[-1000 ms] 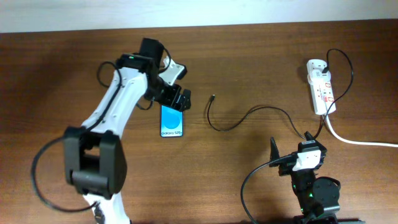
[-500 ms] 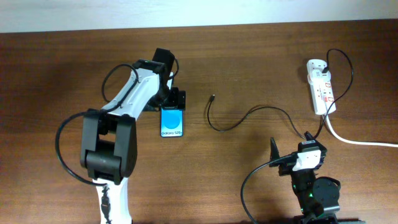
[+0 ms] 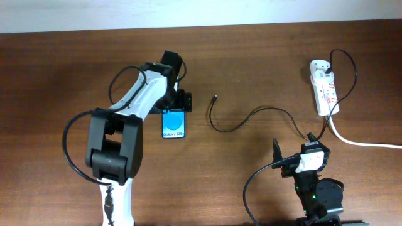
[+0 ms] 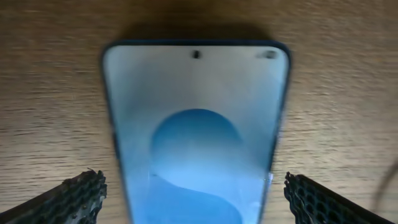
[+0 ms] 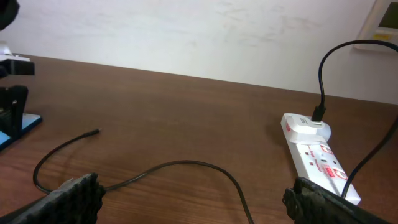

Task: Plug charger to phone and switch on socket
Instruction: 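Move the left gripper over the blue phone and lower onto it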

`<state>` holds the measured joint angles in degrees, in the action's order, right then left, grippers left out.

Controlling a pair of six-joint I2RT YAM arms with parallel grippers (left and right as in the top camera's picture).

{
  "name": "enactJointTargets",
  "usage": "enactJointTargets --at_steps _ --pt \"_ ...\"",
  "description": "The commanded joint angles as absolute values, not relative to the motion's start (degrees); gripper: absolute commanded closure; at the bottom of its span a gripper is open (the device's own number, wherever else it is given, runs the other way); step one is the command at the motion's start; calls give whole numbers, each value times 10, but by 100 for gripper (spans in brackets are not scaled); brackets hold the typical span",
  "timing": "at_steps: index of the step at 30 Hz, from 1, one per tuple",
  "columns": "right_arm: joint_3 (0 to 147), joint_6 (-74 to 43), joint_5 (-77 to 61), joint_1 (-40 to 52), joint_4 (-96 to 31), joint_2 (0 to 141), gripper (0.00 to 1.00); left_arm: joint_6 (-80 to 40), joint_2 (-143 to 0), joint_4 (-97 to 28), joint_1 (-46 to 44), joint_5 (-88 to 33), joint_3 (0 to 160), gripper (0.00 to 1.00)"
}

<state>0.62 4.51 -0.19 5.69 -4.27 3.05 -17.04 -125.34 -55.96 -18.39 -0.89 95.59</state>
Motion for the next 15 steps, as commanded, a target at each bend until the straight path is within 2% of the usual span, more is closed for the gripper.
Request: enactJointTargets --at_steps 1,15 --pt "3 43 3 59 -46 26 2 -180 -1260 -558 -201 23 967 1" --pt "3 43 3 59 -46 26 2 -200 -1261 -564 -201 39 957 1"
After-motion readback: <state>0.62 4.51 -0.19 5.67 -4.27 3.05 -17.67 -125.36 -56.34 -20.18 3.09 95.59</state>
